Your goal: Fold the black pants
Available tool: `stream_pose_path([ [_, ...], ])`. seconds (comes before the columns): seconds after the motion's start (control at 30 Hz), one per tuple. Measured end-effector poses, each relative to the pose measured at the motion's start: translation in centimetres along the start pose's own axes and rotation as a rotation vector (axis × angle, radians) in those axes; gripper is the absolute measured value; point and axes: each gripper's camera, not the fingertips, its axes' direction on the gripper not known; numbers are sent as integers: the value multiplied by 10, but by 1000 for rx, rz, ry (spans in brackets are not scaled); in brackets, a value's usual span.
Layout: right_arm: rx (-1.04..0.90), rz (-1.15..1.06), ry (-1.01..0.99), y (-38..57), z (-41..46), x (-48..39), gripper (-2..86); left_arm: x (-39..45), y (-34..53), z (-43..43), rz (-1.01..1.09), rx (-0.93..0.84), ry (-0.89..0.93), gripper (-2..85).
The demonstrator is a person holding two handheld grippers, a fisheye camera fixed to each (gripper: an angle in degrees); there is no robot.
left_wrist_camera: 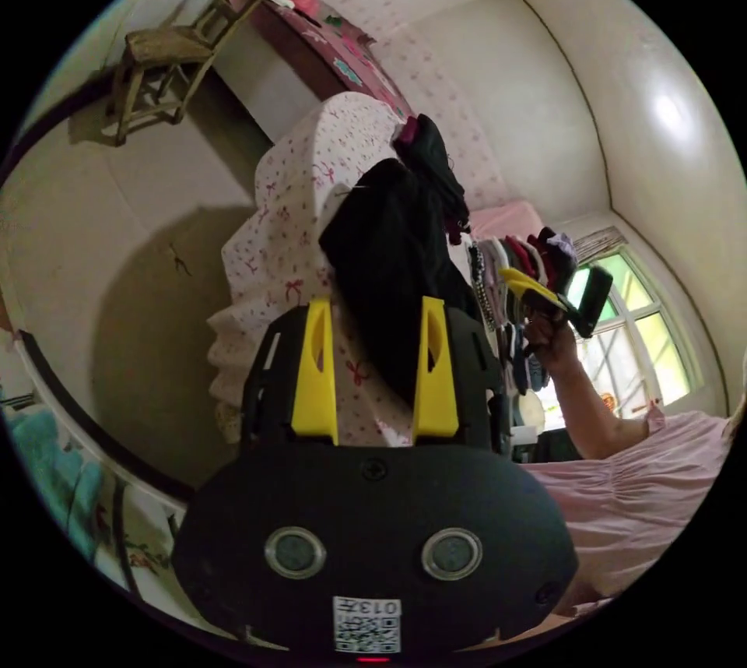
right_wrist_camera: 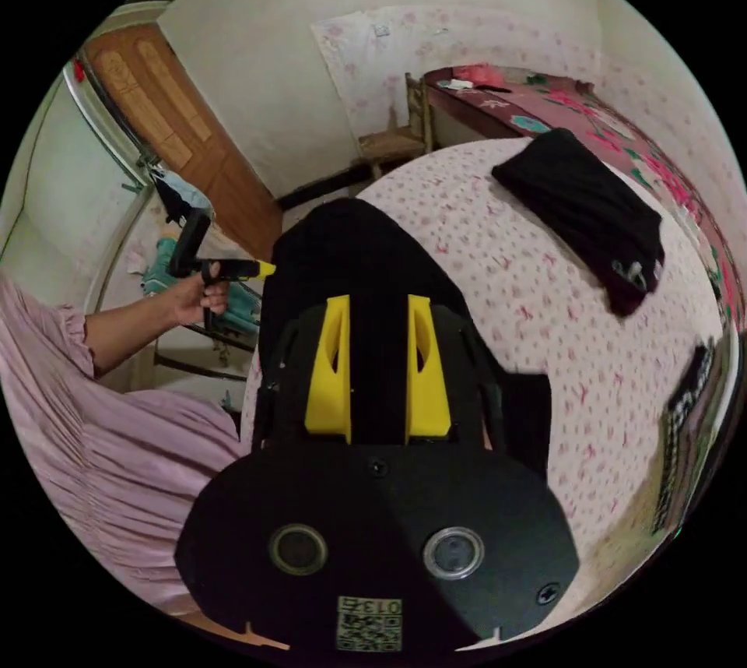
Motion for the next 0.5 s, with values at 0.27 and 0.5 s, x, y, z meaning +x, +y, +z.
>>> stream_pose_path([
  [0.27,-203,-215,-76,-128,96,-6,149,-4,-22,0,80,-91,-2,124],
  [0.5,-430,-226,-221,-150,153,7,73,6,-7,-1,99,-89,35,71],
])
